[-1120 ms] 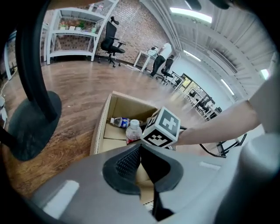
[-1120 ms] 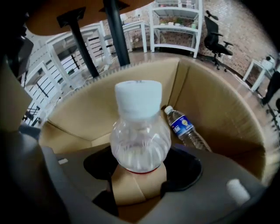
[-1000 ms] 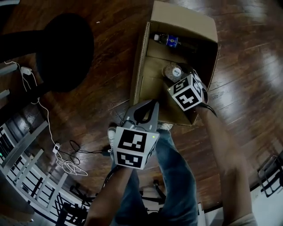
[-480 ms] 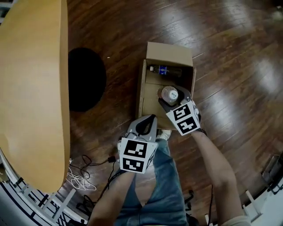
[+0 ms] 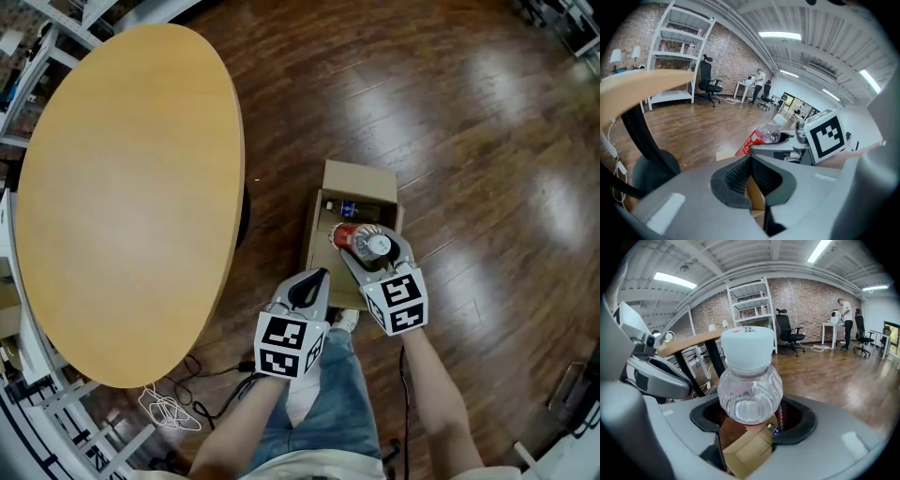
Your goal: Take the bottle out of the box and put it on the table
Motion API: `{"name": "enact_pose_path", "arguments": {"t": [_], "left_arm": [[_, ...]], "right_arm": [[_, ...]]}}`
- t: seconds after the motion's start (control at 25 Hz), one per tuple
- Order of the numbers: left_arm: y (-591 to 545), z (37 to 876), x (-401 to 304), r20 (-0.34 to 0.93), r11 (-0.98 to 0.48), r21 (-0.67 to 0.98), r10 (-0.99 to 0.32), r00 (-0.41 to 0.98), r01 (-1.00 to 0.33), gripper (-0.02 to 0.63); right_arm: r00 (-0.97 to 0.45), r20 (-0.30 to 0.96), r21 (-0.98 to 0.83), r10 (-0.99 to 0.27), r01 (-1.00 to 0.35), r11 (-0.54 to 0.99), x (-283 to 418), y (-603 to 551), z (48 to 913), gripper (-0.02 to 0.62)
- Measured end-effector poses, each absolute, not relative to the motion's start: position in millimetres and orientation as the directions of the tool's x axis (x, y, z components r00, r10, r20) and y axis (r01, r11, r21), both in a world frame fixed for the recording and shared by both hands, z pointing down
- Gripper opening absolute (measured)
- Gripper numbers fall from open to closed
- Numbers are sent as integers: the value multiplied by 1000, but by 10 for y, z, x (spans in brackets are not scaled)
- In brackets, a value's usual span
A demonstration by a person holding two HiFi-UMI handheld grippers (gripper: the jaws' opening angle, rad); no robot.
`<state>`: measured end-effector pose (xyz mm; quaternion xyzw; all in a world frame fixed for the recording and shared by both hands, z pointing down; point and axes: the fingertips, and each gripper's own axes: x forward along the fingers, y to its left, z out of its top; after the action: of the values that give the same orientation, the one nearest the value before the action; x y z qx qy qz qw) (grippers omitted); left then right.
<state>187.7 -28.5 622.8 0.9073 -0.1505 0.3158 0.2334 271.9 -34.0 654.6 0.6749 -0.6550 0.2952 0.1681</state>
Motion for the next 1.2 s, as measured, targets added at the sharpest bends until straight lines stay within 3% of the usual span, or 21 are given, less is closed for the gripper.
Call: {"name": "enact_pose_path", "arguments": {"t": [0.4,0.72,1.2], "left_arm": [[-431,4710,1697,442,-801,384,-277,853,-459,0],[-787,3754,882,303,-756,376,-447,842,-536,0],[-1400,3473,-922,236,-610,318,-690,684,-726,0]], "right_arm": [[-60,476,-66,-877,-997,32,2470,-588,4808,298],[-133,353,7,-926,-990,144,1638,-802,3542,299],[-413,368,22,-833,-892,452,-432,-1555,3355,301]]}}
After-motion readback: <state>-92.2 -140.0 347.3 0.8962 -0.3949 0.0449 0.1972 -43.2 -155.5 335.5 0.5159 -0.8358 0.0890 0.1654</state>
